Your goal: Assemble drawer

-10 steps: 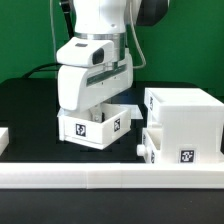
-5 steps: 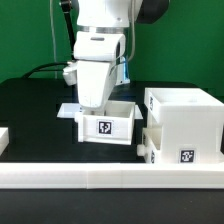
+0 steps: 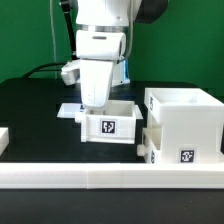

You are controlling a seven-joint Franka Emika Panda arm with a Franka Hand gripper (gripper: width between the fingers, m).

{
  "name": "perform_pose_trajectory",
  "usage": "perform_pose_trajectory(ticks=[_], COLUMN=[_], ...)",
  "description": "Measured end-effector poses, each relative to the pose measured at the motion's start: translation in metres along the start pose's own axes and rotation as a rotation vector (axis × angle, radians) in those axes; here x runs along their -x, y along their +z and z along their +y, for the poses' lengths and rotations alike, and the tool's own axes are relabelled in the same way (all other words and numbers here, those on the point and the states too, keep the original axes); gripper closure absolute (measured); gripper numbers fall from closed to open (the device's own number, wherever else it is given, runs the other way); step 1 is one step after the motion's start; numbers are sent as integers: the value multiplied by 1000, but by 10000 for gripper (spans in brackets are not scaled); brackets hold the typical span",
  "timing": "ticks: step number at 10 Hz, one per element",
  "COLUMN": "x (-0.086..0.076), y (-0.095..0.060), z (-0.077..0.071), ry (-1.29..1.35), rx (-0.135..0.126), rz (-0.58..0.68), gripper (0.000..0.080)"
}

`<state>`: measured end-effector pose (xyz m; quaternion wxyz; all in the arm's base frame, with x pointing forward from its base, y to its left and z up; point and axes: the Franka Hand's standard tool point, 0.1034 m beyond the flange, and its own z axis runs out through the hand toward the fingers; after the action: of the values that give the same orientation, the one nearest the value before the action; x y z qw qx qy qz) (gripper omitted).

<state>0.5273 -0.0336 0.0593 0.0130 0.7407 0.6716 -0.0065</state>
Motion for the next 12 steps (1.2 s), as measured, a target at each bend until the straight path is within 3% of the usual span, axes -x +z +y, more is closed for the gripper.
perform_pose_trajectory(ticks=[2, 12], x=[-1, -5], y=[-5, 1], z=[11, 12], ry=[0, -100], rx=[-1, -12], rz=[-2, -14], gripper=[758, 758])
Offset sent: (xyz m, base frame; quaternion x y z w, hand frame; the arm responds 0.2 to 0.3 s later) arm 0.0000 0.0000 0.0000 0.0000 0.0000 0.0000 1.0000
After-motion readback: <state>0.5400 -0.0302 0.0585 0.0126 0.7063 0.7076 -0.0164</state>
